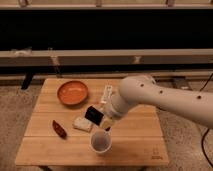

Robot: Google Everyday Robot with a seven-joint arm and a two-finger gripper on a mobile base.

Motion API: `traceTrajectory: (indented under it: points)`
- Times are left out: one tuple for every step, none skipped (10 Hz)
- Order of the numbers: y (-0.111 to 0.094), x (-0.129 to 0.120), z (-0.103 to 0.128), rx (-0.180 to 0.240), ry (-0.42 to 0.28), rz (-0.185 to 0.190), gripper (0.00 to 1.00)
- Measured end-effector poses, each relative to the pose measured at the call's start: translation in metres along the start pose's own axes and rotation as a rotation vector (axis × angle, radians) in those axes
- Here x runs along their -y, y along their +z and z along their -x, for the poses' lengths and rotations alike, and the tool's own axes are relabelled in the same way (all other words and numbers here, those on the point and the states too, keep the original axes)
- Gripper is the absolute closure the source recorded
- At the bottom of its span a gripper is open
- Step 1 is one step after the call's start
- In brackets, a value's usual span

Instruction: Place the eraser in the ceramic cup

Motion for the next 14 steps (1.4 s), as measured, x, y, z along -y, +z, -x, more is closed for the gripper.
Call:
traceTrajectory:
  points:
    - [-0.001,-0.022,0.001,0.018,-0.005,0.01,1.0]
    - [0.002,-0.038,0.005,0.032,-0.013,0.025,1.0]
    - [0.007,-0.047,0.011,0.041,-0.024,0.038,1.0]
    - [0.019,-0.054,0.02,0.056,-0.042,0.057,1.0]
    - [0.03,-0.055,0.027,0.067,-0.051,0.075,1.0]
    - [0.036,-0.055,0.028,0.074,-0.051,0.084,1.0]
    - [0.042,-0.055,0.024,0.078,-0.045,0.094,1.0]
    - [0.047,-0.054,0.019,0.084,-0.033,0.101,1.0]
    - [0.049,-0.054,0.015,0.087,-0.024,0.104,1.0]
    - [0.05,-0.054,0.009,0.093,-0.011,0.106,1.0]
    - [0.051,-0.055,0.002,0.095,0.004,0.102,1.0]
    - [0.051,-0.053,-0.004,0.098,0.017,0.09,0.98]
    - [0.051,-0.052,-0.008,0.099,0.023,0.074,0.93]
    - [0.051,-0.05,-0.012,0.101,0.034,0.05,0.81]
